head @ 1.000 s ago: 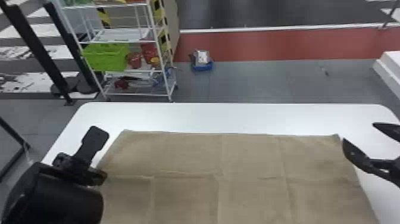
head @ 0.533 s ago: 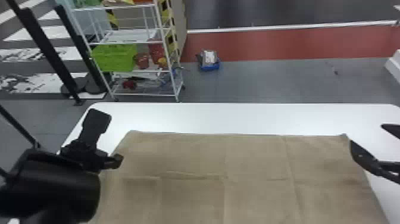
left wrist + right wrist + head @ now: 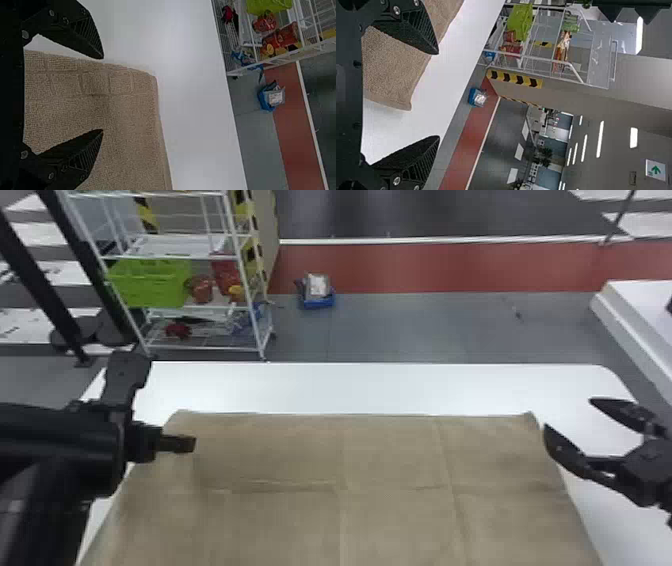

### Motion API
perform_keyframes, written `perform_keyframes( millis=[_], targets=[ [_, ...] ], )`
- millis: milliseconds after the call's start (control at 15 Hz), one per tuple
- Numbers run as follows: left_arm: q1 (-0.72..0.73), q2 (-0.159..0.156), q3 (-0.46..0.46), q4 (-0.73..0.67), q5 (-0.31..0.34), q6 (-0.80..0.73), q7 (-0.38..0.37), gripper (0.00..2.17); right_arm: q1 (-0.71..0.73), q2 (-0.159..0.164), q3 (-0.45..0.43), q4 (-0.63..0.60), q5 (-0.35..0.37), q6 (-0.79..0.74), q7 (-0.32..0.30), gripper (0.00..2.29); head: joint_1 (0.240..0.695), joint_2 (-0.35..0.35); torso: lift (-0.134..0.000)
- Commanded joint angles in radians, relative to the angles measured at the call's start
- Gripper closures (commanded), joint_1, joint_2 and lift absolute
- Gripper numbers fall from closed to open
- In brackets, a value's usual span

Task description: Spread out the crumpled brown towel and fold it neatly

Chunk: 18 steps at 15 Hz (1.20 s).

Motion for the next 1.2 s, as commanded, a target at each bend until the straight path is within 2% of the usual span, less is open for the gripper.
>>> perform_keyframes(
  millis=[0,133,200,267,333,400,533,600,867,1000,1133],
  targets=[
    [-0.029,0.001,0.006,0.051,-0.002,-0.006,0.005,0.27,-0.003,0.000,0.002,0.000,-0.001,0.002,0.000,0.13,0.695,0.057,-0.122],
    [-0.044,0.004,0.010,0.086,-0.004,-0.006,-0.001,0.28,-0.005,0.000,0.004,0.000,0.001,0.002,0.002,0.13,0.695,0.066,-0.122],
    [-0.050,0.005,0.010,0.099,-0.002,-0.006,-0.004,0.51,-0.006,0.000,0.004,0.002,0.001,0.002,0.002,0.13,0.695,0.069,-0.122],
    [-0.050,0.008,0.010,0.103,-0.005,-0.006,-0.006,0.88,-0.006,0.000,0.004,0.002,0.001,0.002,0.002,0.13,0.695,0.072,-0.122],
    [-0.050,0.008,0.013,0.102,-0.004,-0.009,-0.004,1.35,-0.008,0.000,0.004,0.002,0.001,0.005,0.002,0.13,0.695,0.077,-0.122],
    [-0.049,0.007,0.019,0.102,-0.004,-0.006,-0.004,1.67,-0.008,0.000,0.004,0.003,0.001,0.005,0.002,0.13,0.695,0.079,-0.122],
    [-0.032,0.004,0.020,0.092,-0.009,-0.006,0.002,1.95,-0.009,0.000,0.004,0.005,-0.001,0.005,0.002,0.13,0.695,0.082,-0.122],
    [-0.003,0.001,0.022,0.059,-0.013,-0.009,0.026,2.04,-0.009,0.000,0.002,0.005,-0.002,0.005,0.002,0.13,0.695,0.083,-0.122],
    [0.200,-0.021,0.056,-0.227,-0.025,-0.015,0.094,2.03,-0.009,-0.003,-0.002,0.012,-0.004,0.002,0.003,0.13,0.695,0.089,-0.122],
    [0.339,-0.036,0.048,-0.343,-0.039,-0.089,0.194,2.03,-0.009,-0.003,0.002,0.017,-0.005,-0.002,0.003,0.13,0.695,0.088,-0.122],
    [0.456,-0.058,-0.007,-0.411,-0.082,-0.205,0.301,2.03,-0.009,-0.002,0.006,0.020,-0.005,-0.002,0.003,0.13,0.695,0.094,-0.122]
  ],
)
